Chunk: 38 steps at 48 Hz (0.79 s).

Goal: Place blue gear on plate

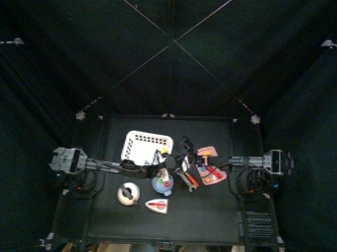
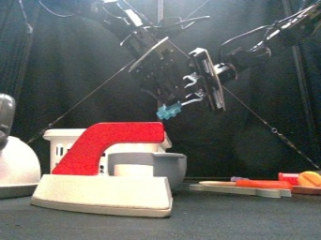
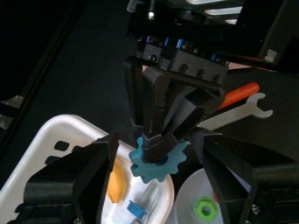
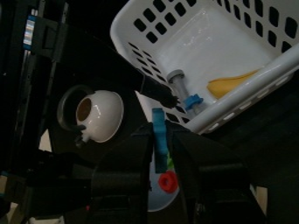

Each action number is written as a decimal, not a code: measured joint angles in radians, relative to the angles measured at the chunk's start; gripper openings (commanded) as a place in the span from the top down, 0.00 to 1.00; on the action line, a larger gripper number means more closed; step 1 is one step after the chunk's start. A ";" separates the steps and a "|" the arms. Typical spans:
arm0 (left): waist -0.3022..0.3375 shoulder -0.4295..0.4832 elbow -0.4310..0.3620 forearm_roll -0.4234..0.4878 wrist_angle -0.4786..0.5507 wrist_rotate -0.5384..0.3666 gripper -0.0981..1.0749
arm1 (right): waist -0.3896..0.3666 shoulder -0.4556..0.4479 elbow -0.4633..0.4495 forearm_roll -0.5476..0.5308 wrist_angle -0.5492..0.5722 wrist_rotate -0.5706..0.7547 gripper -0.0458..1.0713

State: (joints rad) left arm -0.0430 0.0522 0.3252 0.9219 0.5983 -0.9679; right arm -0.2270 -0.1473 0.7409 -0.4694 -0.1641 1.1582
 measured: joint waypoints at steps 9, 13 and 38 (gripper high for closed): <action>0.003 -0.051 0.046 0.020 -0.003 -0.074 0.08 | 0.000 -0.031 0.051 0.009 0.014 0.000 0.43; 0.003 -0.084 0.074 0.048 -0.011 -0.106 0.08 | 0.000 -0.064 0.084 0.017 0.028 0.002 0.43; -0.017 -0.230 0.293 0.206 -0.161 -0.373 0.09 | -0.041 -0.439 0.368 0.132 0.233 0.002 0.43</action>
State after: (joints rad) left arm -0.0598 -0.1779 0.6182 1.1275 0.4372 -1.3407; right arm -0.2684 -0.5860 1.1091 -0.3375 0.0690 1.1597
